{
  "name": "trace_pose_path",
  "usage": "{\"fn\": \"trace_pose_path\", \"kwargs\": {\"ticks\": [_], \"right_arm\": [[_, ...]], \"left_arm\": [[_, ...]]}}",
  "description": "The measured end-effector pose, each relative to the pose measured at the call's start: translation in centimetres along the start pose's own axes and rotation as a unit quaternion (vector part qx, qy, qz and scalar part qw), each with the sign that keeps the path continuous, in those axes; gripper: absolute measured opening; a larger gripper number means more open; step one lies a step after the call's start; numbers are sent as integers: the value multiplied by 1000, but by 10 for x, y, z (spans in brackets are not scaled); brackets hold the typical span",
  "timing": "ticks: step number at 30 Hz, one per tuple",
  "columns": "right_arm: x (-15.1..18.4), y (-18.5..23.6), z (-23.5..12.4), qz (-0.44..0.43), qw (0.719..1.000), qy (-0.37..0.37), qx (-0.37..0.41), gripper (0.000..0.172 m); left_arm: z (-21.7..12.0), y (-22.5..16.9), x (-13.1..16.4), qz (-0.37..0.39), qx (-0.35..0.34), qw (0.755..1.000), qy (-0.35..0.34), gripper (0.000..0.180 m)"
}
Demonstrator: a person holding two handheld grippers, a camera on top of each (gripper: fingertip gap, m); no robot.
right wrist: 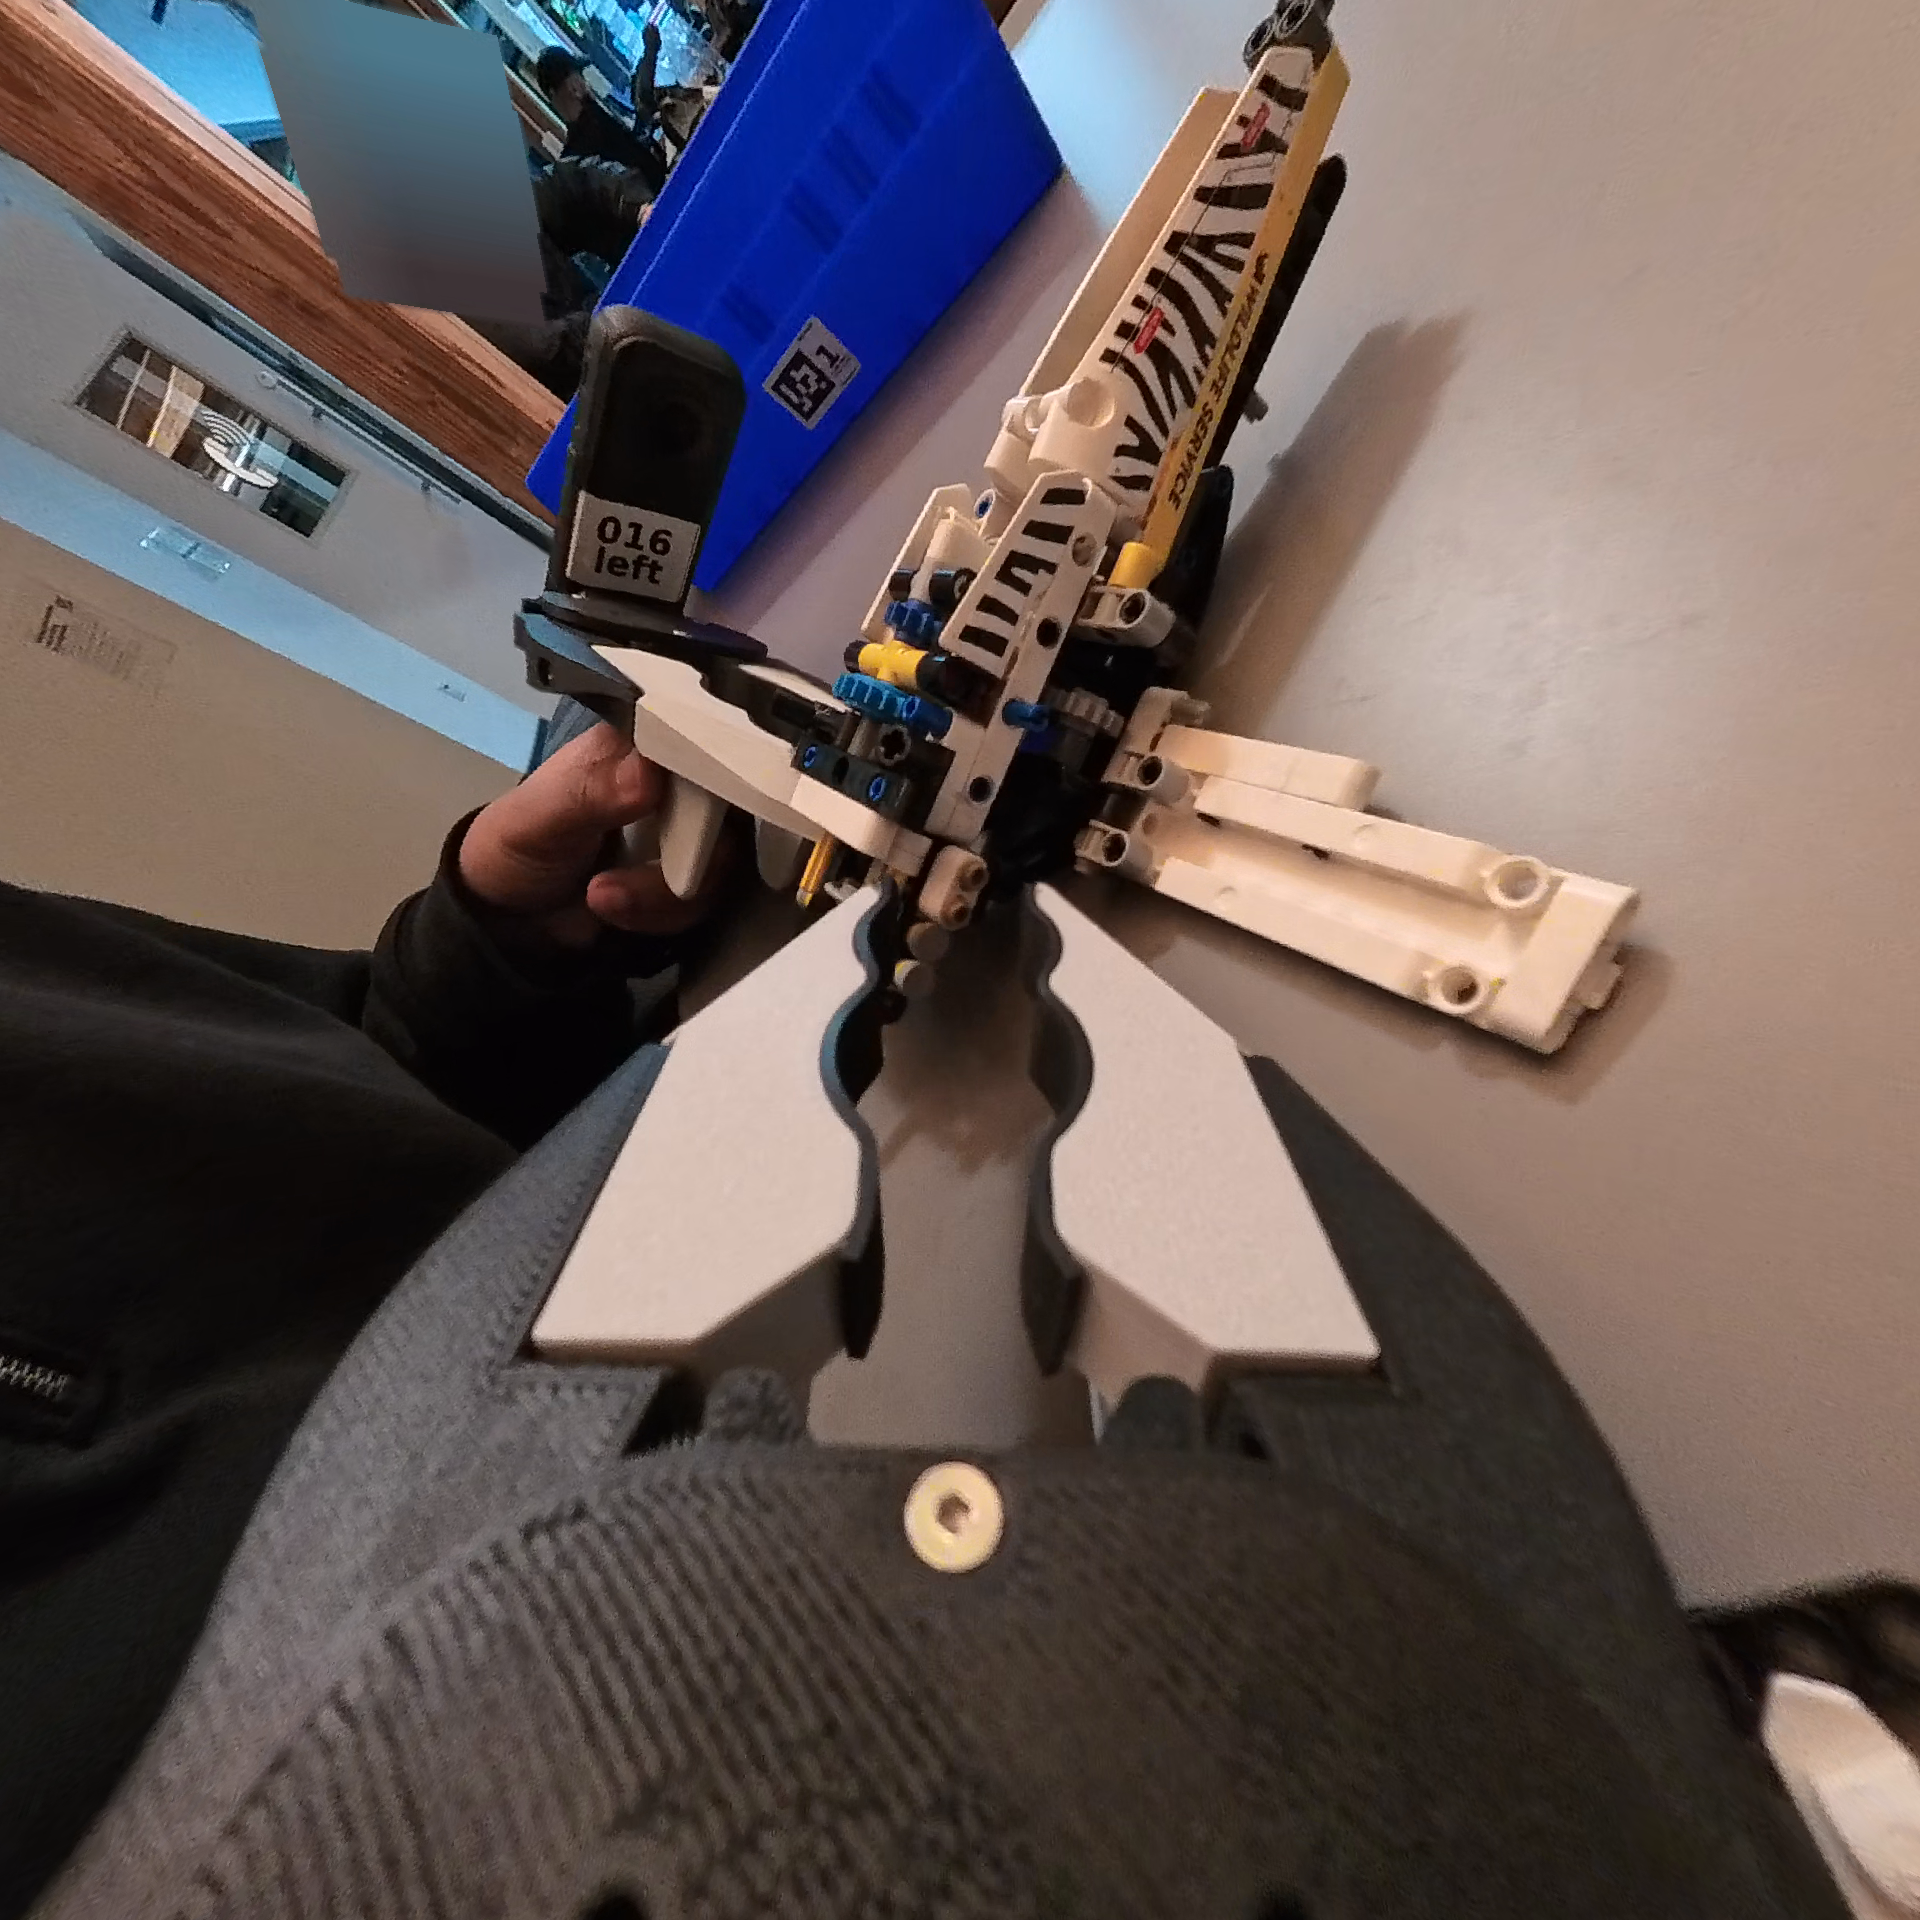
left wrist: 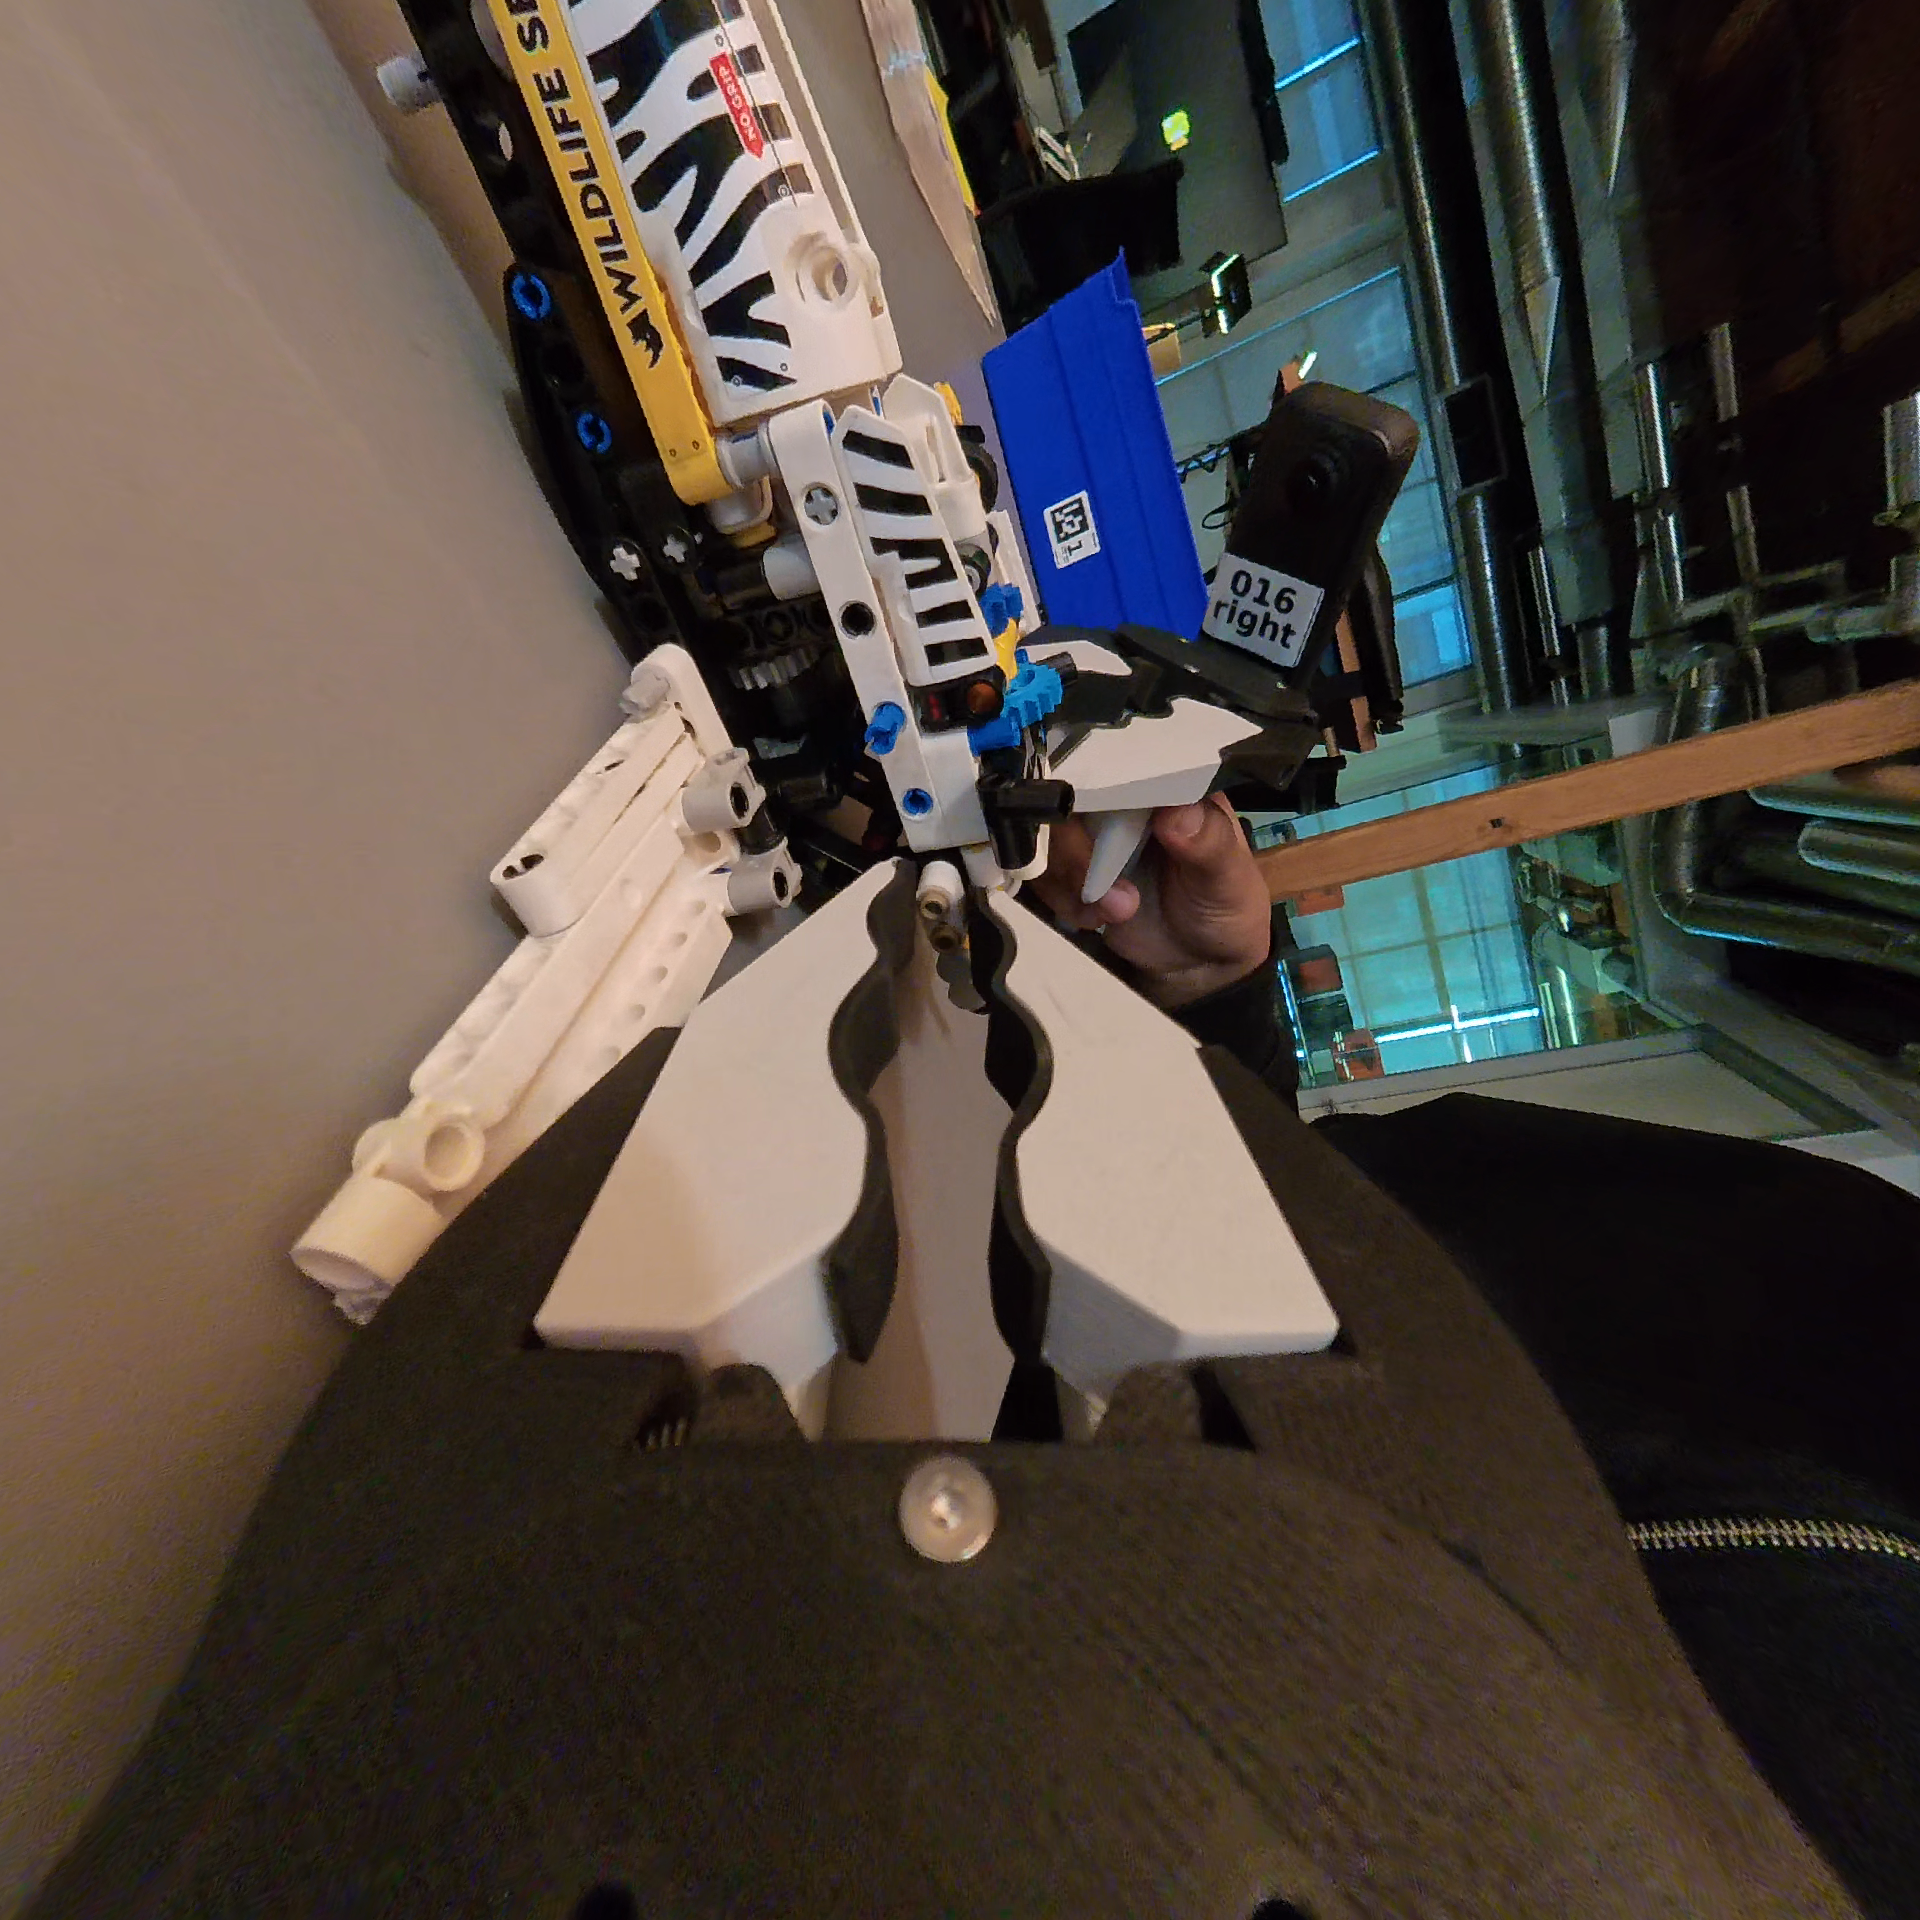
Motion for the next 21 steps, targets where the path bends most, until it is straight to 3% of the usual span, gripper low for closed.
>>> {"fn": "trace_pose_path", "kwargs": {"ticks": [6, 21], "right_arm": [[1, 3, 0, -5, 1000, 15, -20, 25], [6, 10, 3, 0, 999, 29, -37, 16]], "left_arm": [[-1, -1, -1, 2, 10, 1000, -1, 5], [-18, -1, 0, -2, 2, 1000, -11, 6]]}}
Point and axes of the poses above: each gripper's, where its closed fingertips meet, z out along the fingers, x out of its underside, y = z × x across the jaws, the point moved 9 cm from there along -z, back along the fingers, and after that the axes turned 4 degrees about y, right-handed, at the moved point
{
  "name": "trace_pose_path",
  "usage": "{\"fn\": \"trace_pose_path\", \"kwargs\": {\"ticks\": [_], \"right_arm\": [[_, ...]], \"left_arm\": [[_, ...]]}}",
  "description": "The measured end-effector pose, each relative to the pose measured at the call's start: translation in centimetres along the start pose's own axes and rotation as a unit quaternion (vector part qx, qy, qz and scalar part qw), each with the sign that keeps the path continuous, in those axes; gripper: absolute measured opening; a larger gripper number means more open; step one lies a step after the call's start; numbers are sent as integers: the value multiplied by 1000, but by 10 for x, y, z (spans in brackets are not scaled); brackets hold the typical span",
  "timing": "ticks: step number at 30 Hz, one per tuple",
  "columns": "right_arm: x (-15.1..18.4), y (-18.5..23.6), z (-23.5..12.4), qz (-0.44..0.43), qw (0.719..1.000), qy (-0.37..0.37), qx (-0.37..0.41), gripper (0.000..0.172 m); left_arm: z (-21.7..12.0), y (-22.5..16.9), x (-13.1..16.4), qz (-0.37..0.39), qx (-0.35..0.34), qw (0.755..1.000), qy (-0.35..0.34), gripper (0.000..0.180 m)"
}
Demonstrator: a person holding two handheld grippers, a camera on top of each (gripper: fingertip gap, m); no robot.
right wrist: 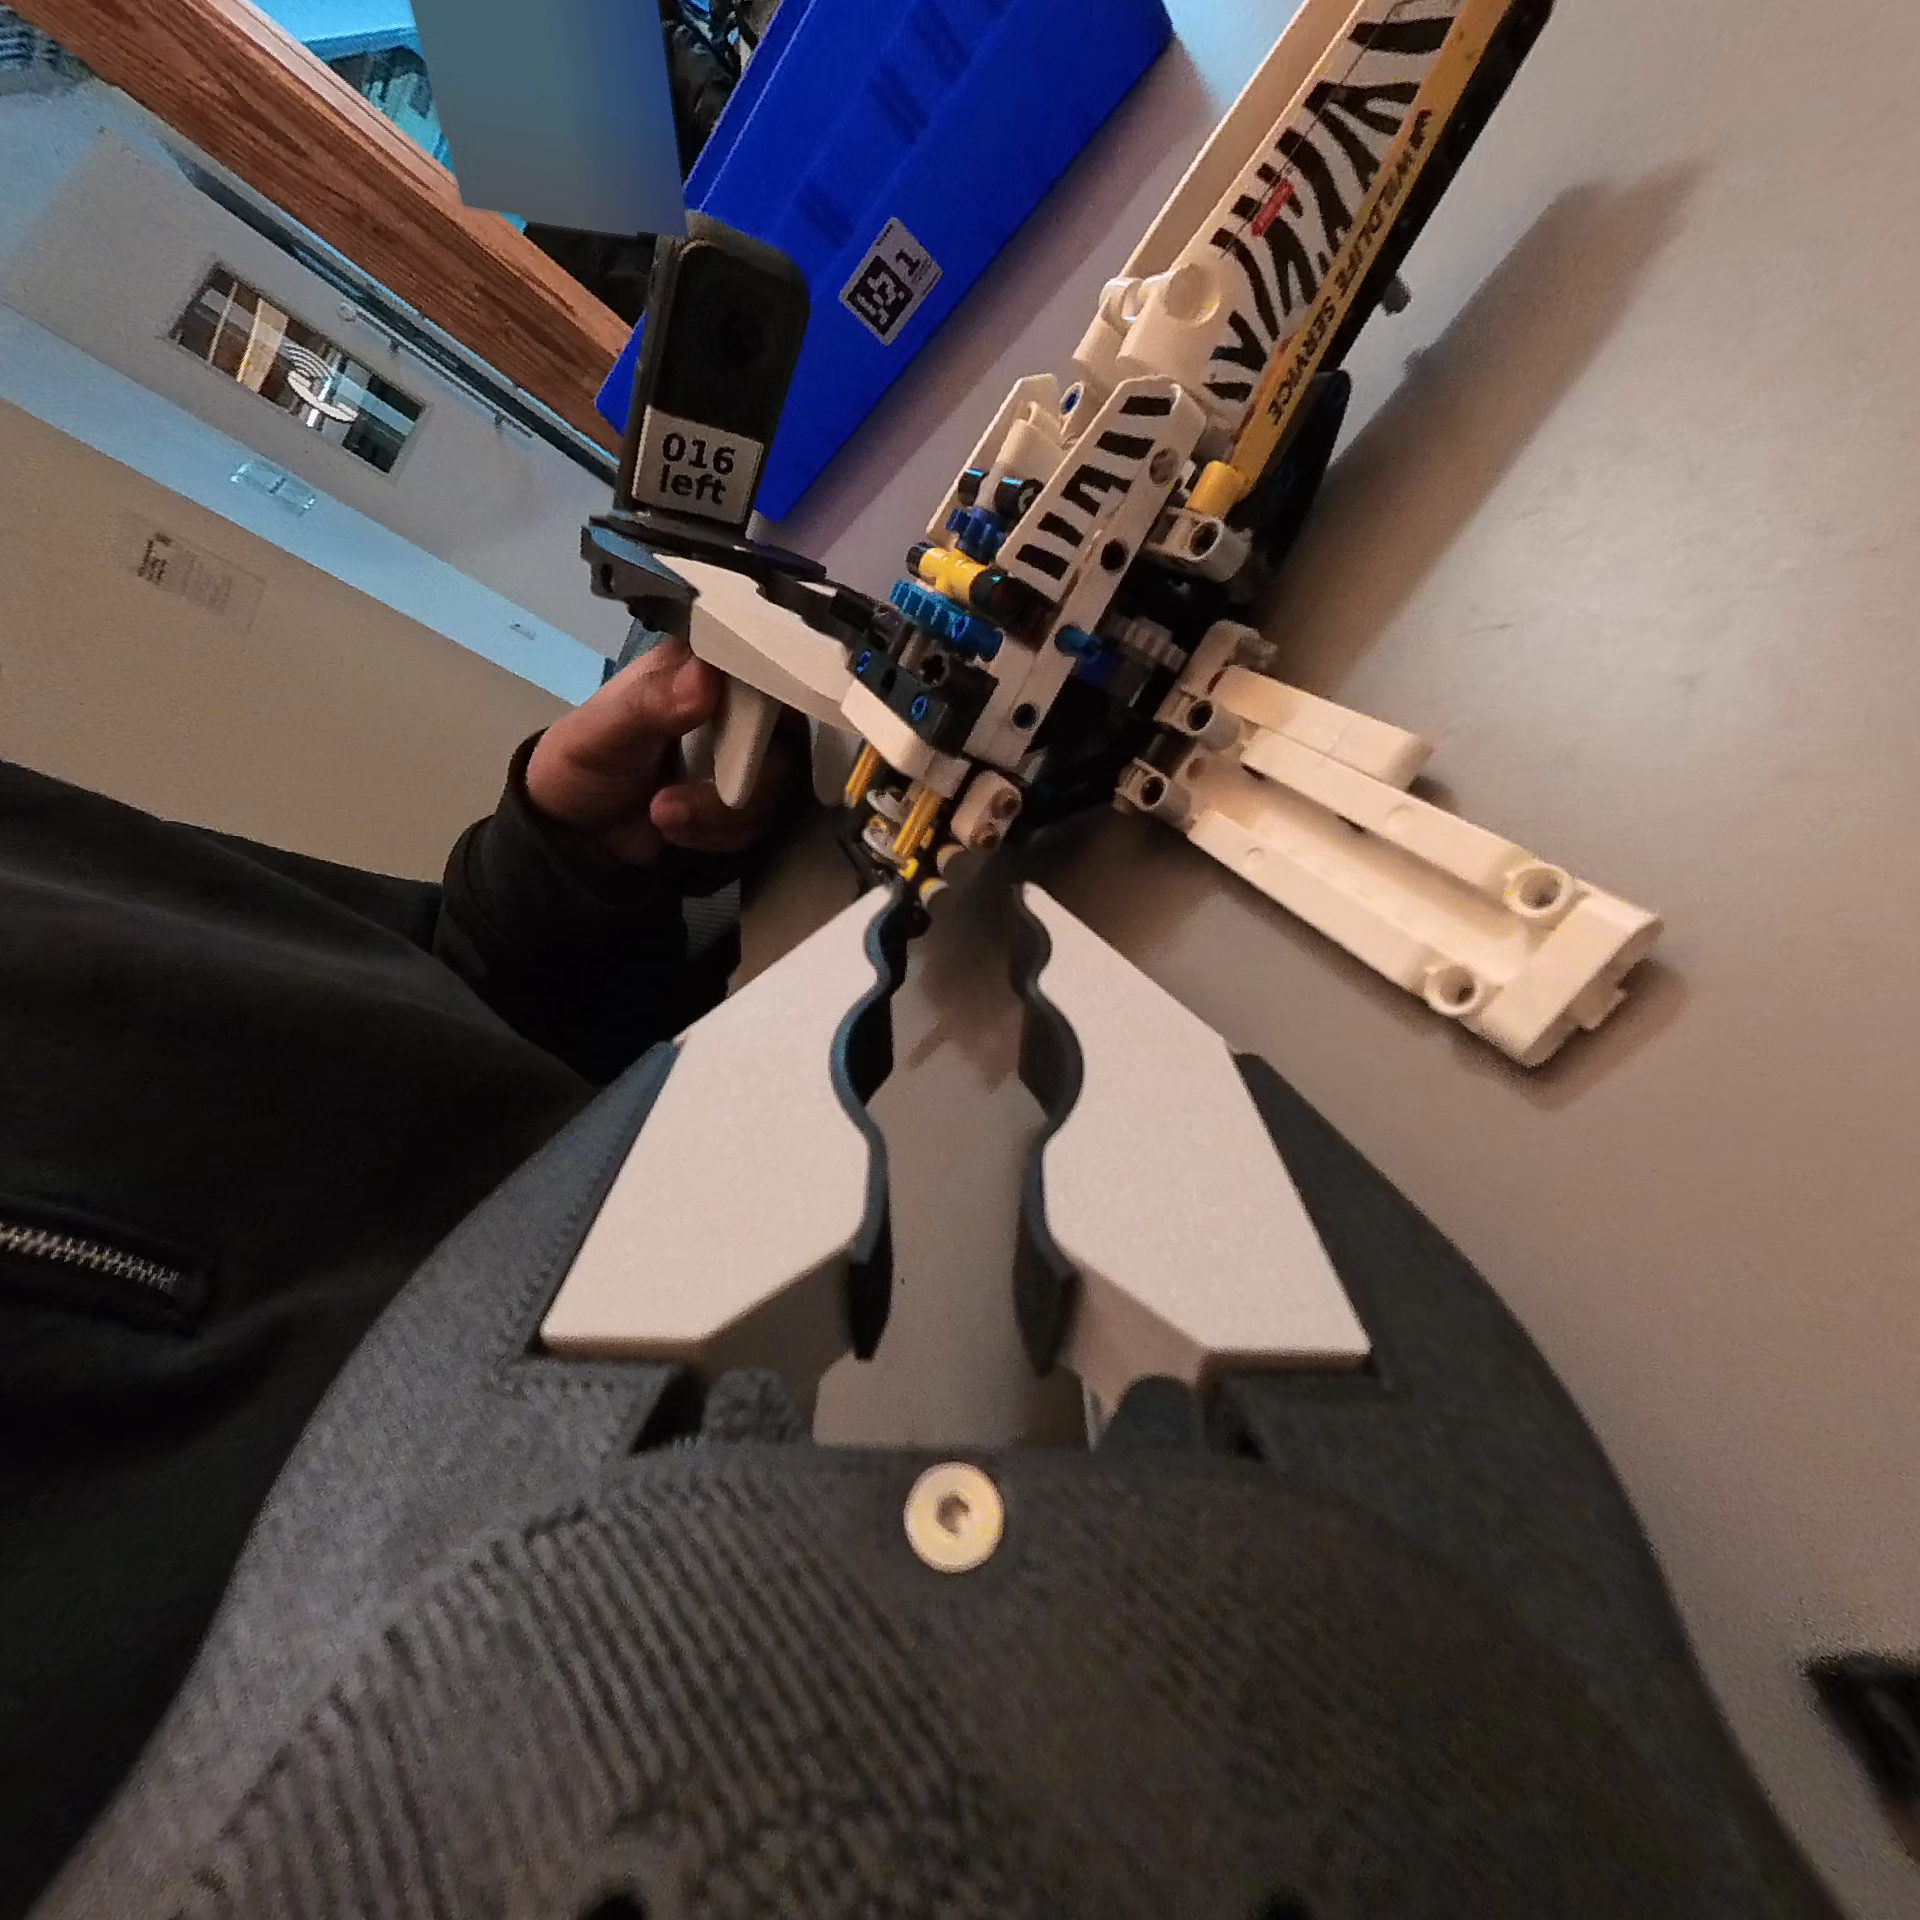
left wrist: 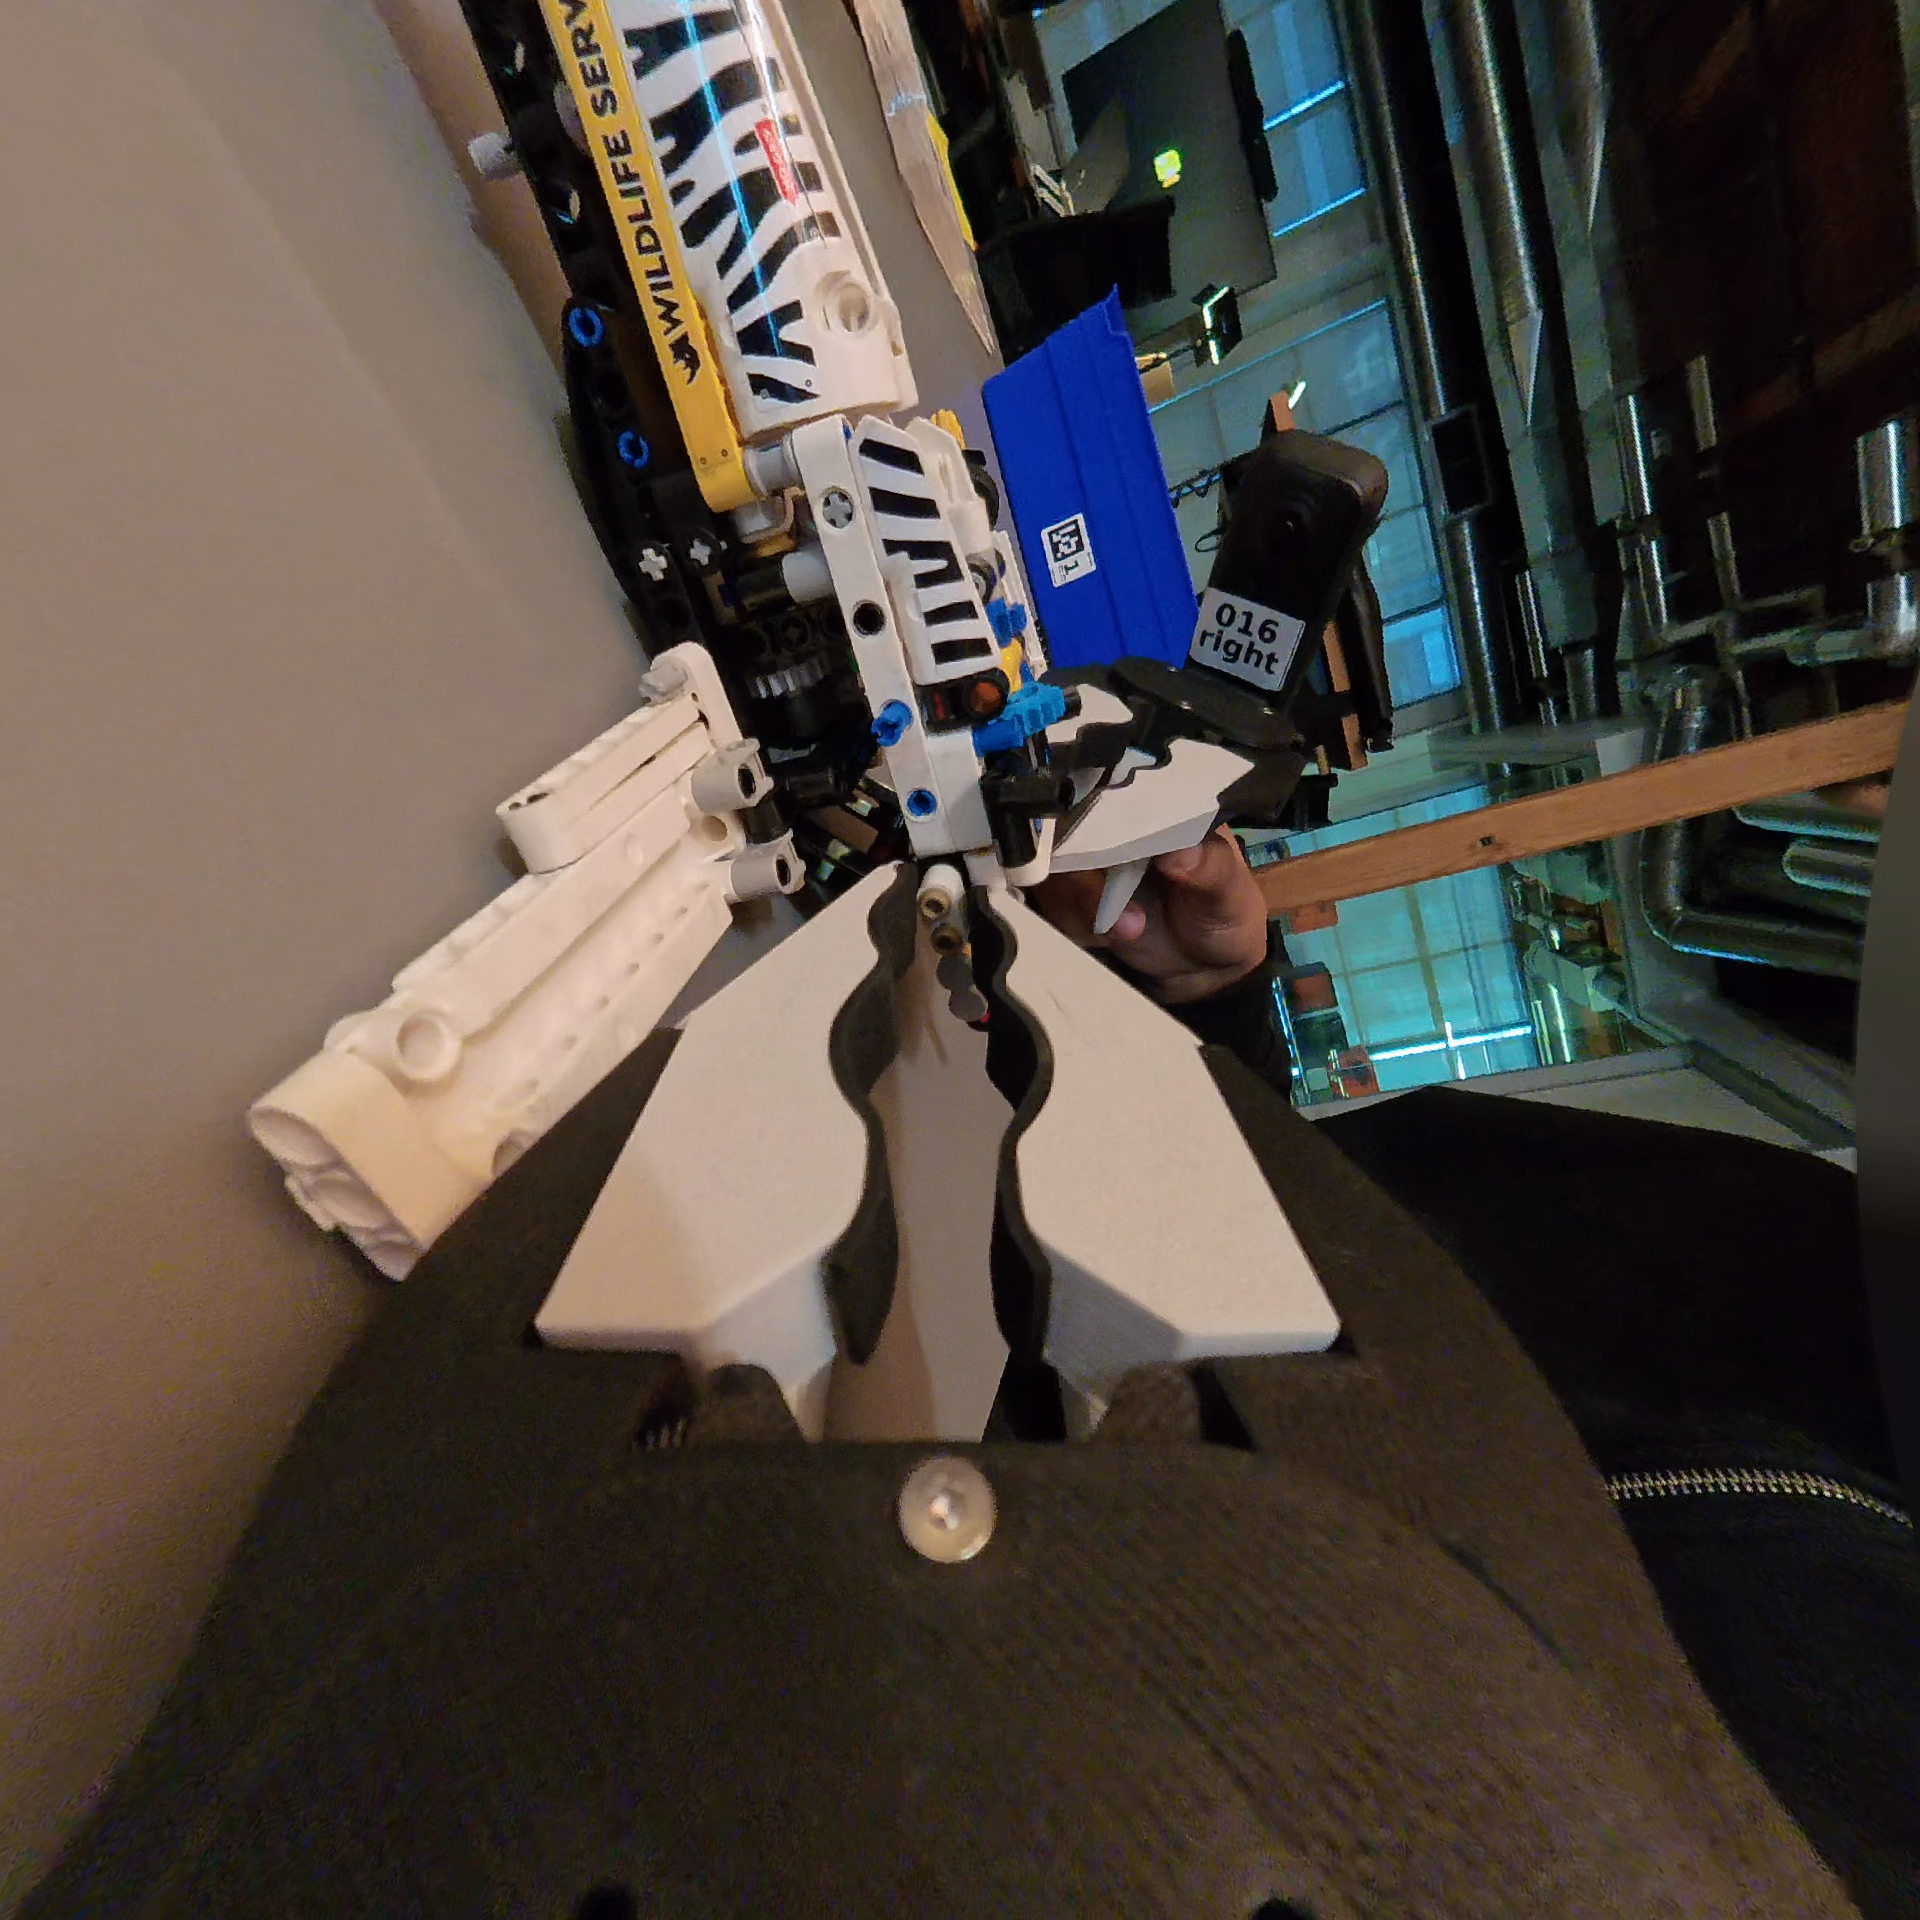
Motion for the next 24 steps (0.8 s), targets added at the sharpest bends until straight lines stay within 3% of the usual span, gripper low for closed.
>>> {"fn": "trace_pose_path", "kwargs": {"ticks": [9, 24], "right_arm": [[1, 4, 11, 5, 999, 24, -21, 16], [2, 1, 15, 18, 999, 33, -26, 6]], "left_arm": [[-10, -4, 12, -16, 24, 999, 15, 18], [-1, -3, 13, -4, -2, 999, 38, 7]]}}
Point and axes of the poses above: each gripper's, where its closed fingertips meet, z out along the fingers, x out of its underside, y = z × x across the jaws, the point moved 9 cm from there along -z, back along the fingers, and after that the axes turned 4 degrees about y, right-handed, at the moved point
